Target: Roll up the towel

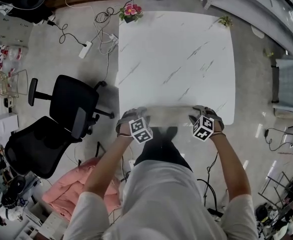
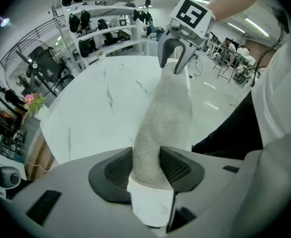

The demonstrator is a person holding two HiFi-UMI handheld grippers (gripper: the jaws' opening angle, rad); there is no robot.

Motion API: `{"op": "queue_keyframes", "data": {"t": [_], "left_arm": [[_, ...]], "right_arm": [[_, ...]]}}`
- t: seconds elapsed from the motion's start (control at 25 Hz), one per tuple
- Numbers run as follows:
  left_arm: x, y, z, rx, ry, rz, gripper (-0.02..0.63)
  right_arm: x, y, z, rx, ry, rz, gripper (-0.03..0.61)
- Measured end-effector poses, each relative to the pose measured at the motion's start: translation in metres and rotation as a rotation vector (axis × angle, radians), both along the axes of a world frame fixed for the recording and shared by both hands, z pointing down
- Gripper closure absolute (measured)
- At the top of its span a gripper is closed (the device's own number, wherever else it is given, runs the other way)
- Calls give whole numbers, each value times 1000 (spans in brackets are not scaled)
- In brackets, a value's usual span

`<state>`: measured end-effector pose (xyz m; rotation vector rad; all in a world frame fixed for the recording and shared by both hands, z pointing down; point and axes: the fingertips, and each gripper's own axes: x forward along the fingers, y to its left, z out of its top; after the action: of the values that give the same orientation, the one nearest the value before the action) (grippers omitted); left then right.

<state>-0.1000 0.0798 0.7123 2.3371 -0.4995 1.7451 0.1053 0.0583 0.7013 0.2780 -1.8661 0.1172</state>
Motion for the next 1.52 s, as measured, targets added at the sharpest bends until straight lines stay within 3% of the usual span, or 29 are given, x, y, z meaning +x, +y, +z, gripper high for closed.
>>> {"op": "queue_keyframes", "data": {"t": [0.2,0.4,0.56,0.72,0.88,1.16,1.52], "left_arm": [[-5,-35,6,83,-9,-80,405],[-4,-34,23,69,1,-72,407],[-7,-36,3,74,48,-107,403],[-15,-41,-31,67,158,-229,408],[-21,-48,-79,125,274,-304,445],[-23,-46,-170,239,460,-369,498],[-23,-30,-269,361,616,-409,560]], "right_arm": [[1,-34,9,140,42,79,371],[0,-32,26,146,77,105,373],[0,-31,11,138,57,155,372],[-3,-28,-21,127,-28,272,373],[-7,-32,-73,208,-150,412,410],[-9,-25,-169,367,-319,561,476],[-3,-10,-268,486,-510,686,526]]}}
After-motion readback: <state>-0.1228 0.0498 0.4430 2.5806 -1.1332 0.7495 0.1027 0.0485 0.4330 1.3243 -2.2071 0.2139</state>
